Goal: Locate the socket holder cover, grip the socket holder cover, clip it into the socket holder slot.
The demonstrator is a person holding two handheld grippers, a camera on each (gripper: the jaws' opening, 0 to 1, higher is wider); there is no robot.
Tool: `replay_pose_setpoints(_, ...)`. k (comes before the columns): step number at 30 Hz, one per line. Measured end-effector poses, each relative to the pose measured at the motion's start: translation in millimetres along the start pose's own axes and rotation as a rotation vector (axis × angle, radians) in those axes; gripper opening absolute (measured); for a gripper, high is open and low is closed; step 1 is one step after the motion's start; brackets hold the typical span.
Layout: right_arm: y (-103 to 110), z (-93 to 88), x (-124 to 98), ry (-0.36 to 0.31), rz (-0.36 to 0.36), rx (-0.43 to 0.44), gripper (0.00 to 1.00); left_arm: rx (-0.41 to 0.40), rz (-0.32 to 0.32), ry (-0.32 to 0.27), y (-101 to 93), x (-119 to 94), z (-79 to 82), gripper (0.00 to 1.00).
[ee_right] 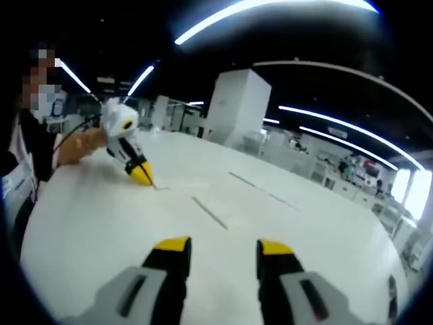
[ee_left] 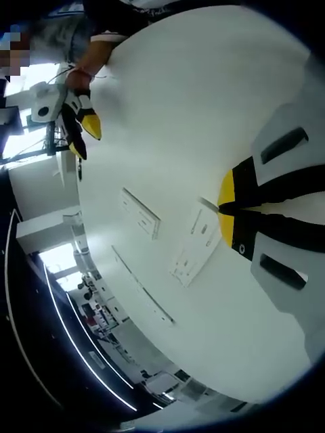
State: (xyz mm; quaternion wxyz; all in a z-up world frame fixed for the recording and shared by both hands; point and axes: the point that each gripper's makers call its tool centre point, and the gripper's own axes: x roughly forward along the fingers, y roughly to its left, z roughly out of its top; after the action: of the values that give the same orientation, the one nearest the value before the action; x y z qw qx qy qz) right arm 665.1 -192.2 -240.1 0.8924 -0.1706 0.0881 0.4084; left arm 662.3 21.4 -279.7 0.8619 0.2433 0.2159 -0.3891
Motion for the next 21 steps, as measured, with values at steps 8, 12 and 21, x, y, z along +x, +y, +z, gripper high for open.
replay_pose_setpoints(8, 0.6, 0.2, -0.1, -0.003, 0.006, 0.011, 0.40, 0.004, 0.008, -0.007, 1.0, 1.3, 0.8, 0.03)
replay_pose_setpoints(12, 0.1, -0.4, 0.0, -0.002, 0.004, 0.013, 0.40, 0.004, 0.012, -0.011, 1.8, 2.0, 1.0, 0.03)
replay_pose_setpoints(21, 0.9, 0.2, -0.1, -0.003, 0.003, 0.012, 0.40, 0.008, 0.022, -0.015, 3.0, 2.6, 1.1, 0.03)
